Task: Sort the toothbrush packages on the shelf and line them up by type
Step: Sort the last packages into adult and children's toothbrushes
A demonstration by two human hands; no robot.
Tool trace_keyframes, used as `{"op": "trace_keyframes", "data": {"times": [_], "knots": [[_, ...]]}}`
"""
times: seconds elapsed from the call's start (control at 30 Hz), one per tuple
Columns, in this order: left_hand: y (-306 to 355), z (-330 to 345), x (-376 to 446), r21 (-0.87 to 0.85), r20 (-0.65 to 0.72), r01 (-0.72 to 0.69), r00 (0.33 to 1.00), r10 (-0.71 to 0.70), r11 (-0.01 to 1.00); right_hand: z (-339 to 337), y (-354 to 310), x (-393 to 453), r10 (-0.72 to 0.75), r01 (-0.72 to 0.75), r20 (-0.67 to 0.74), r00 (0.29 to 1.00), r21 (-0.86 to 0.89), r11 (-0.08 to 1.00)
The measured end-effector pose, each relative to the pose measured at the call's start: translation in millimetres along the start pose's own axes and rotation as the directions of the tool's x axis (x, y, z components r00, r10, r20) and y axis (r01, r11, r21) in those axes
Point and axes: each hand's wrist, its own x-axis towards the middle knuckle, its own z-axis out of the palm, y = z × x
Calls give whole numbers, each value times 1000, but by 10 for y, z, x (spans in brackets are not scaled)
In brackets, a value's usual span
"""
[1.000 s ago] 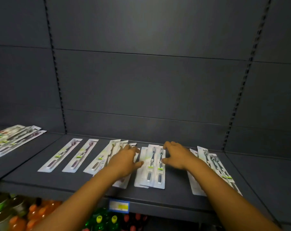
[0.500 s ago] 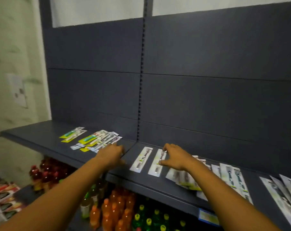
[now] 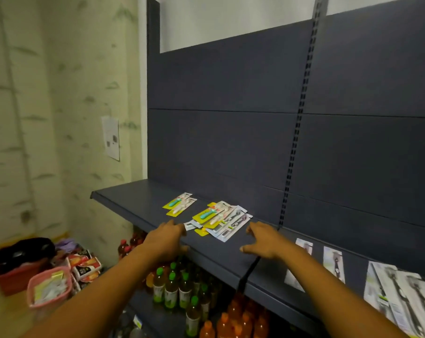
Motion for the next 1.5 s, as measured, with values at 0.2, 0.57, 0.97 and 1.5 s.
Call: {"op": "trace_keyframes", "data": {"times": [0.2, 0.57, 0.97, 1.5], "knots": [[-337, 72, 662, 10, 55, 23, 998, -24, 1000, 2, 44, 710, 0, 1, -36, 999, 18, 1000], [-608, 495, 1760, -34, 154, -33, 987, 38, 999, 131, 65, 1646, 45, -43, -58, 997, 37, 998], [-1041, 851, 2260, -485, -14, -76, 997, 80, 871, 237, -98, 1893, 283, -276, -138, 949, 67, 959], [-1696, 209, 2368, -637, -160, -55, 985, -62, 769, 283, -392, 1858, 381, -377, -193, 904, 57, 924]]}}
